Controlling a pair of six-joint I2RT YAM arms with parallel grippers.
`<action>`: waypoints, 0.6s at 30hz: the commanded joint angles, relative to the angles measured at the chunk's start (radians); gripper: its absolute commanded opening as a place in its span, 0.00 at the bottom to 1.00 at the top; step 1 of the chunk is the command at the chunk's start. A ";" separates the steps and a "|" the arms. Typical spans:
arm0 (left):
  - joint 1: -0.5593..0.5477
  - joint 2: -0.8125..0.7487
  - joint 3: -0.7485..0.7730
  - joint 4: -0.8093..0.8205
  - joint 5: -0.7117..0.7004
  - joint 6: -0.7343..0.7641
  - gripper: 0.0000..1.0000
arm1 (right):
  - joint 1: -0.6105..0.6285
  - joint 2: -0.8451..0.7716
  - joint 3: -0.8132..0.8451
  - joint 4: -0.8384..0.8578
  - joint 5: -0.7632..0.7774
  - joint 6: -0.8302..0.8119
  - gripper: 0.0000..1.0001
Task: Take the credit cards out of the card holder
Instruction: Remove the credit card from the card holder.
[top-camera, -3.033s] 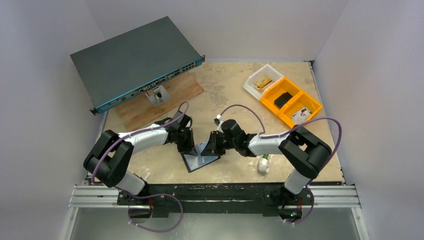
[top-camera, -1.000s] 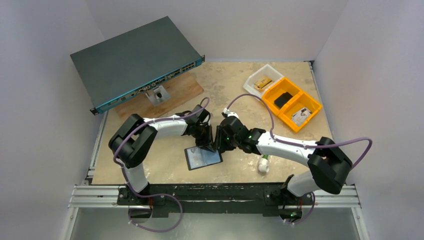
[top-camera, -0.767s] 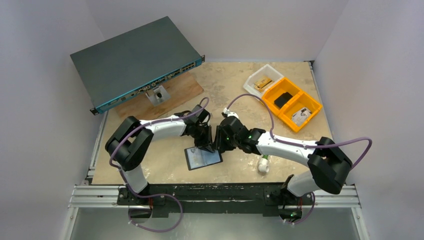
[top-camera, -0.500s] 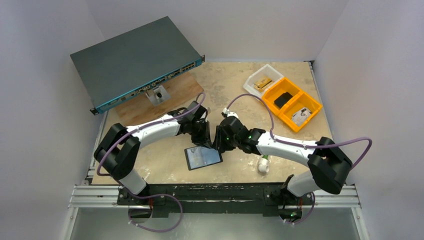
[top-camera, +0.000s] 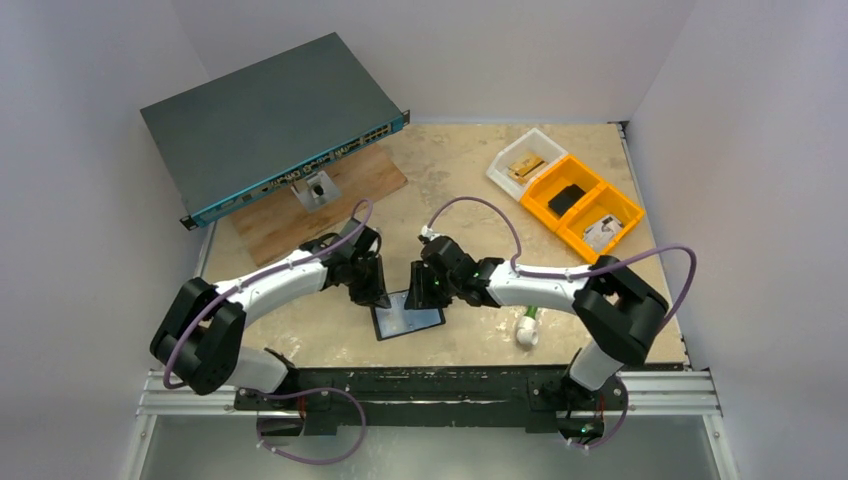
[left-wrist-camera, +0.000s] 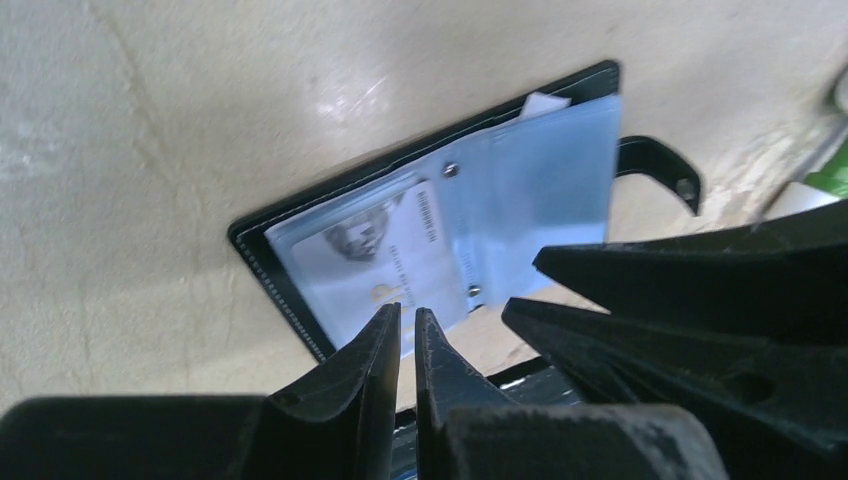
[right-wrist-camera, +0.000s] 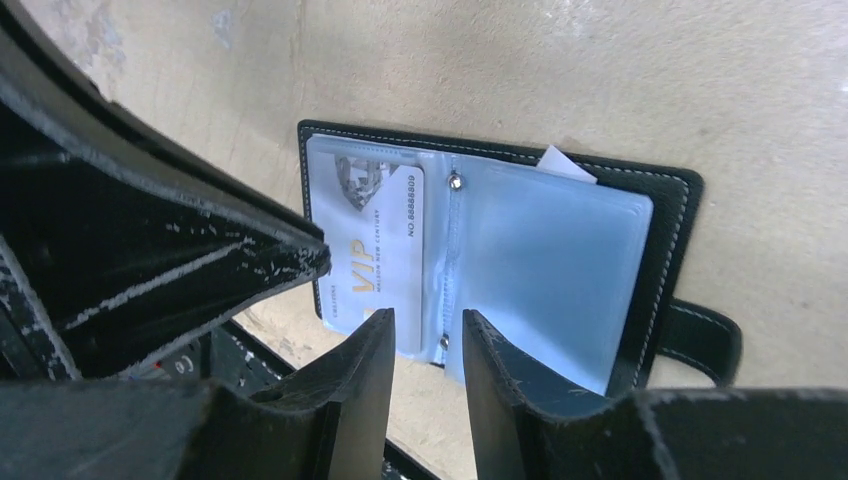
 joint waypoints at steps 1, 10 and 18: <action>0.008 -0.036 -0.050 0.003 -0.043 -0.010 0.09 | 0.005 0.045 0.058 0.080 -0.066 -0.013 0.31; 0.009 -0.051 -0.079 -0.002 -0.083 -0.018 0.06 | 0.006 0.118 0.073 0.119 -0.095 -0.006 0.31; 0.009 -0.013 -0.086 0.030 -0.067 -0.018 0.03 | 0.005 0.141 0.064 0.133 -0.100 -0.003 0.31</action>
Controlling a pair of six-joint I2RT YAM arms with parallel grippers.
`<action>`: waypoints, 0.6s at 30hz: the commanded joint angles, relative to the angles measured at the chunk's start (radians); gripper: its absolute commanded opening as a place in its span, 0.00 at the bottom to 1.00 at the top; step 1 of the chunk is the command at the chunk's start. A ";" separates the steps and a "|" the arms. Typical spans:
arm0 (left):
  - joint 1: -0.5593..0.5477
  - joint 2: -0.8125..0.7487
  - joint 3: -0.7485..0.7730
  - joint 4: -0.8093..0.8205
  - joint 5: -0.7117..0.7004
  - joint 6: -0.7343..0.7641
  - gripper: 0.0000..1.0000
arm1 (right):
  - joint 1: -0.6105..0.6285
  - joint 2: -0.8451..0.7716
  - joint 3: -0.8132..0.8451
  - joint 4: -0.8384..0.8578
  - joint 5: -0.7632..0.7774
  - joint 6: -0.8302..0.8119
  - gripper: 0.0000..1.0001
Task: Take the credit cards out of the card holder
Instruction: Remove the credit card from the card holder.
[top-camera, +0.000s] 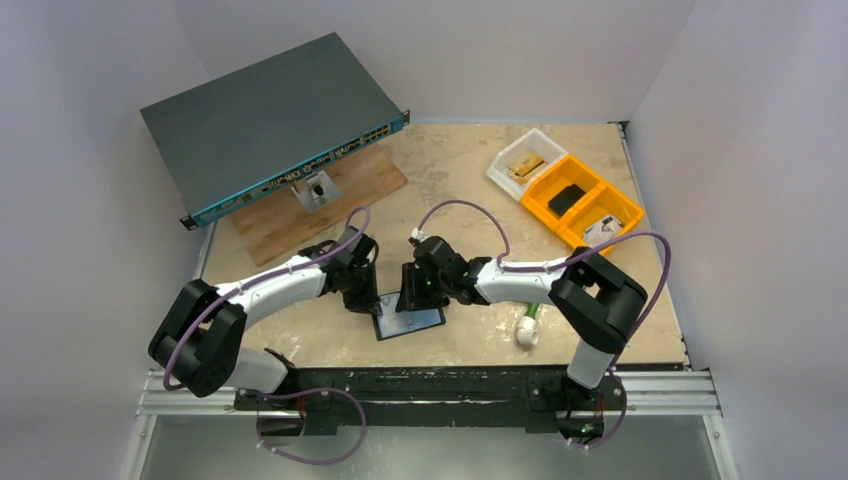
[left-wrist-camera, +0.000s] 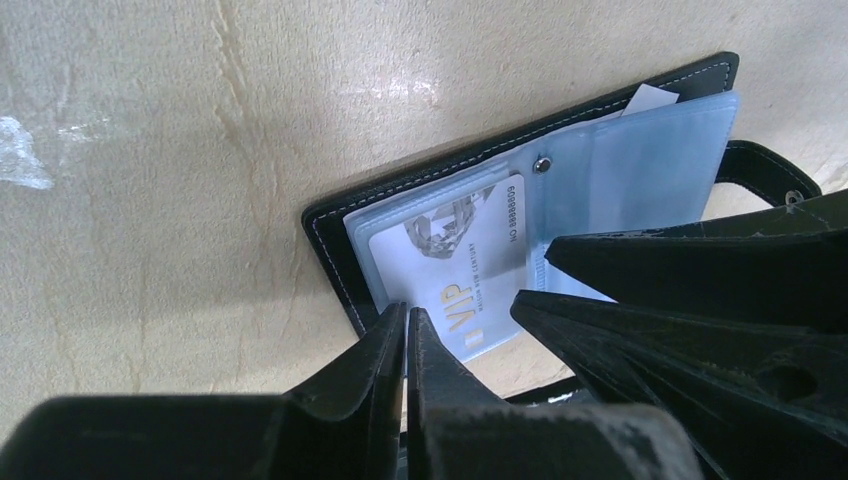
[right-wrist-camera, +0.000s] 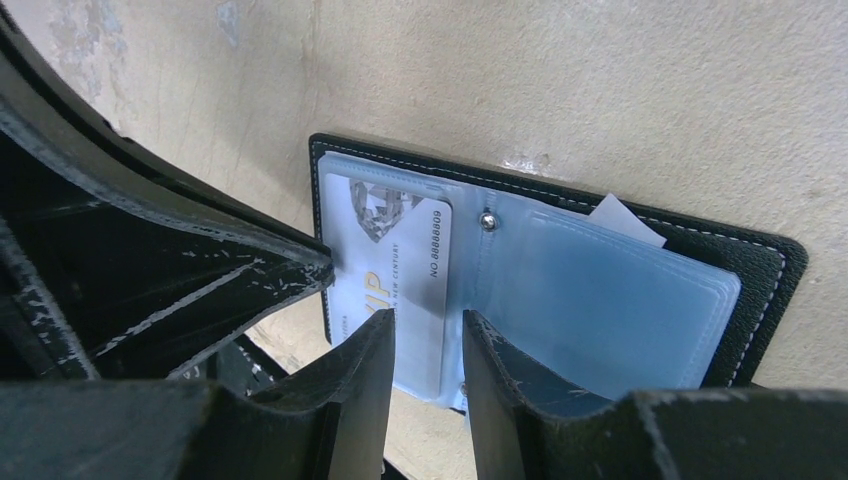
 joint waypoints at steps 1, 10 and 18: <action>0.005 0.013 -0.006 0.039 -0.002 -0.011 0.03 | 0.005 0.012 0.022 0.053 -0.024 -0.001 0.31; 0.004 0.045 -0.002 0.050 0.009 -0.011 0.02 | 0.005 0.033 -0.011 0.087 -0.057 0.011 0.31; -0.004 0.087 0.002 0.083 0.034 -0.021 0.01 | -0.002 0.045 -0.027 0.116 -0.090 0.019 0.32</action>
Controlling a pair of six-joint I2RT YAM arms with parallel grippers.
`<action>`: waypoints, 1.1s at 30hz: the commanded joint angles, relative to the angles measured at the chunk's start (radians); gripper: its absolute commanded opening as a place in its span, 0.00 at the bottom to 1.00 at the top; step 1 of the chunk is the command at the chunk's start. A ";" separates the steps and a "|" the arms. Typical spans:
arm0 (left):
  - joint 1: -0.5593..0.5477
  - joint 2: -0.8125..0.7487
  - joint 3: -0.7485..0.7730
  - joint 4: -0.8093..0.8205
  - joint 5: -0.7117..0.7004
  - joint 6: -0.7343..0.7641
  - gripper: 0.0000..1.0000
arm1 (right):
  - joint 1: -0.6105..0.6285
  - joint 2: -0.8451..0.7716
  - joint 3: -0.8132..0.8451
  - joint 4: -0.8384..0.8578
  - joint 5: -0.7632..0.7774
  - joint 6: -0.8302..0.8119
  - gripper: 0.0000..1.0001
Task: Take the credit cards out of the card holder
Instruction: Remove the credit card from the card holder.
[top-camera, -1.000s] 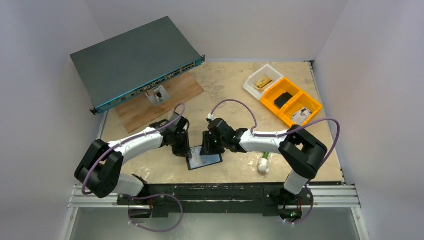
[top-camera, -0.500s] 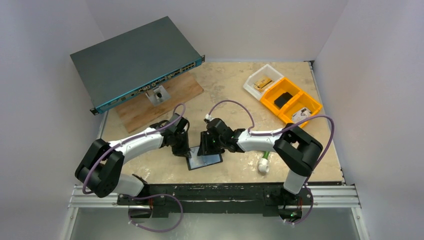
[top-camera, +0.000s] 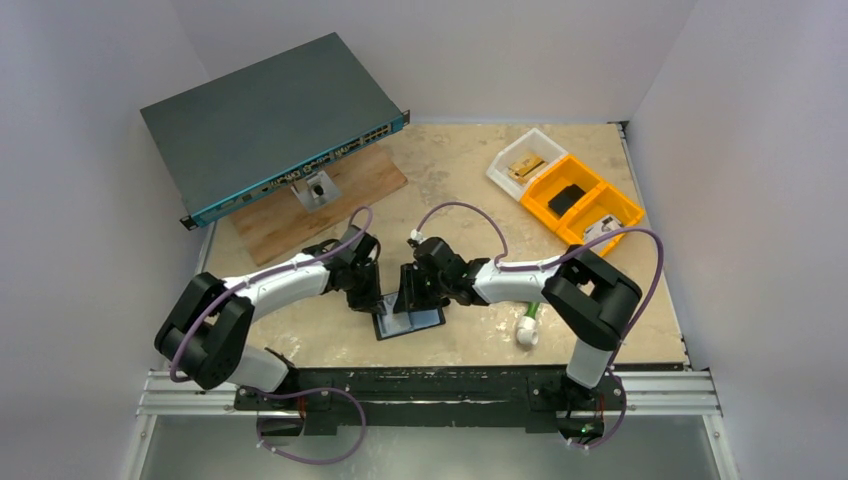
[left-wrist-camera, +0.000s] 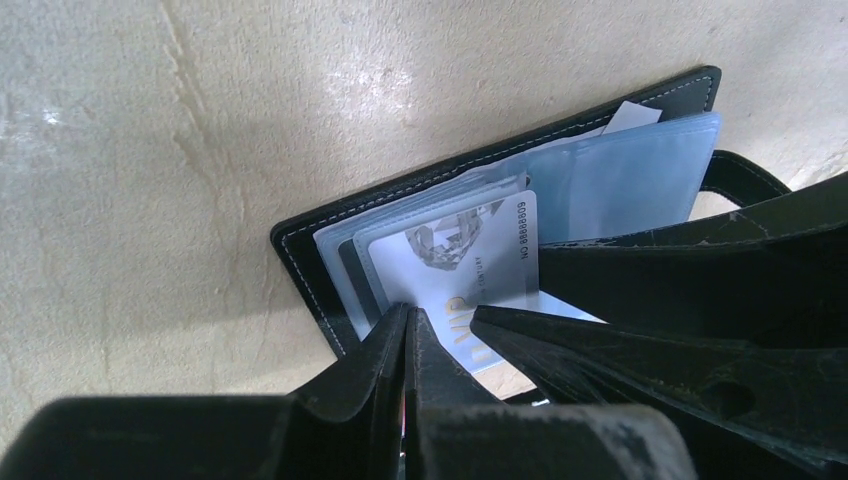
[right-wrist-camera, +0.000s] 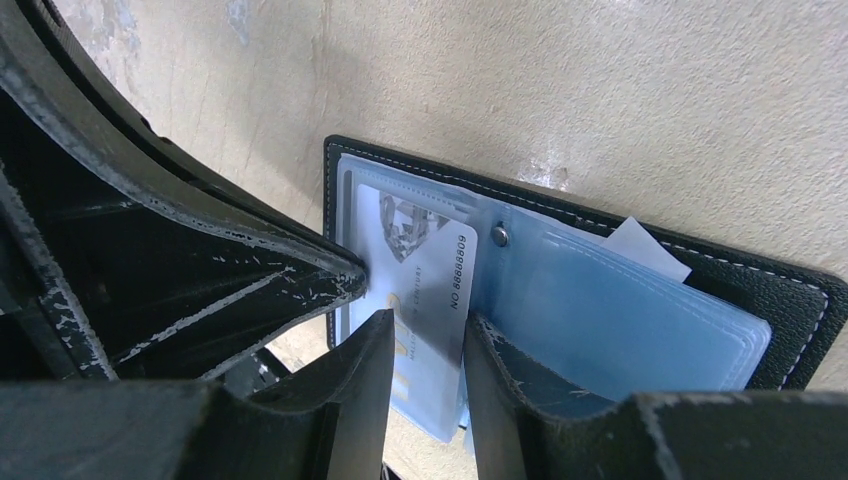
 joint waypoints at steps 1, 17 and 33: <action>-0.004 0.051 0.004 0.040 0.003 -0.019 0.01 | -0.004 0.013 -0.022 0.056 -0.053 0.013 0.32; -0.002 0.083 -0.011 0.017 -0.049 -0.033 0.00 | -0.134 0.004 -0.236 0.456 -0.323 0.169 0.32; -0.002 0.071 -0.026 0.038 -0.032 -0.037 0.00 | -0.157 0.069 -0.268 0.536 -0.342 0.230 0.31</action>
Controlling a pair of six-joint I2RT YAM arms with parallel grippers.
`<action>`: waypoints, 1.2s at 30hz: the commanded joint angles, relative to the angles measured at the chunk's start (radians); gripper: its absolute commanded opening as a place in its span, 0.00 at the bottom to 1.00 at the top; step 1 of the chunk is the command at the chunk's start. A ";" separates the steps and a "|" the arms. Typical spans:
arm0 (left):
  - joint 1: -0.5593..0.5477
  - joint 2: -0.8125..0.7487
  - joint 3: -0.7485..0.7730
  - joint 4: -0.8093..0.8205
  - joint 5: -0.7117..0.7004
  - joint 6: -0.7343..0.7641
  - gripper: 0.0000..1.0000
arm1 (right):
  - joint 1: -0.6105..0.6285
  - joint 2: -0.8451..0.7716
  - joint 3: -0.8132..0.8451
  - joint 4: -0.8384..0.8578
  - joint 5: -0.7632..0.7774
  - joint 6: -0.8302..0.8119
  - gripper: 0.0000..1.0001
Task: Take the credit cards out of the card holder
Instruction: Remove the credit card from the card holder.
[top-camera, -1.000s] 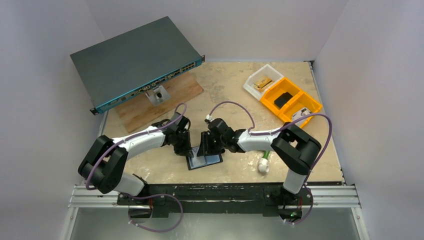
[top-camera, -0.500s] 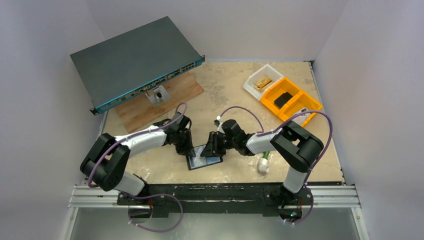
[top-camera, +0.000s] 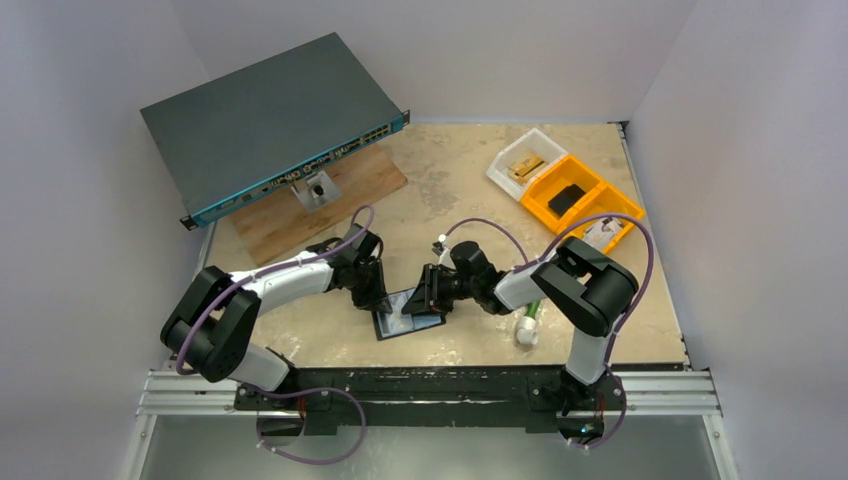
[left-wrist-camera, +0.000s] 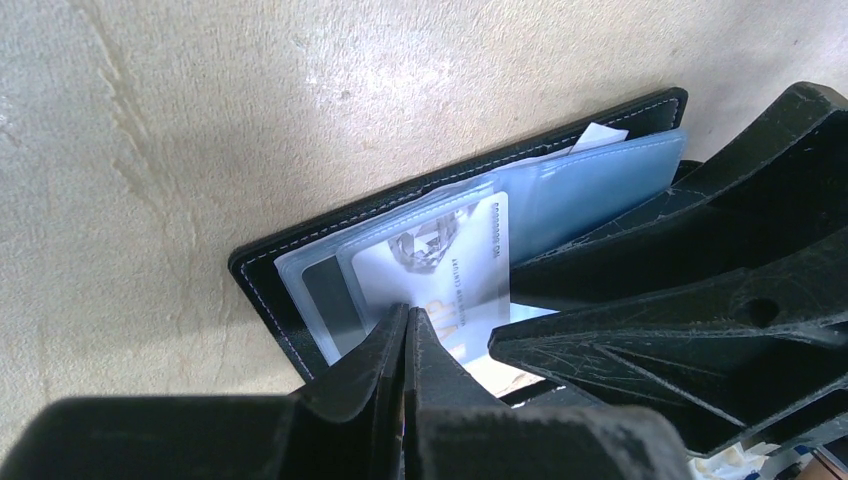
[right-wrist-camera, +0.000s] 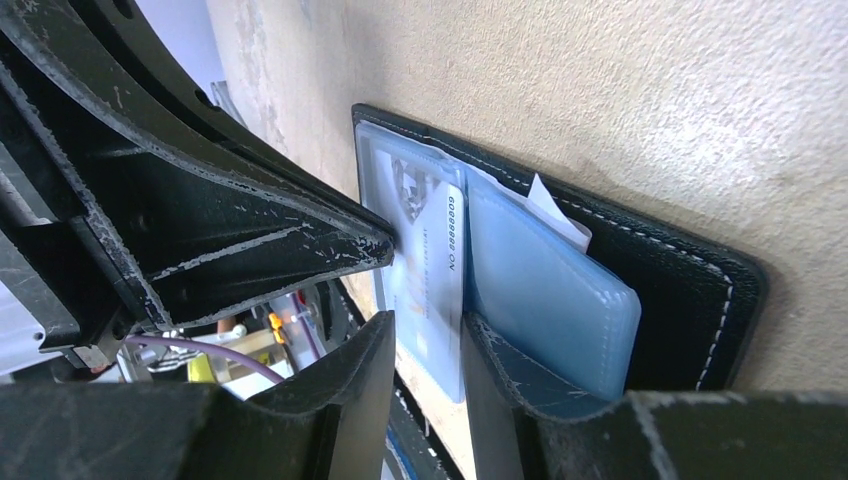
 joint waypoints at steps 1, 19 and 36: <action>-0.002 0.020 -0.039 -0.012 -0.065 0.010 0.00 | 0.004 0.008 0.002 -0.007 0.018 -0.003 0.31; -0.002 -0.056 -0.052 -0.046 -0.079 0.032 0.00 | -0.008 0.017 -0.056 0.108 0.017 0.061 0.00; -0.003 -0.040 -0.054 -0.029 -0.055 0.055 0.00 | -0.009 0.023 -0.049 0.088 0.033 0.057 0.08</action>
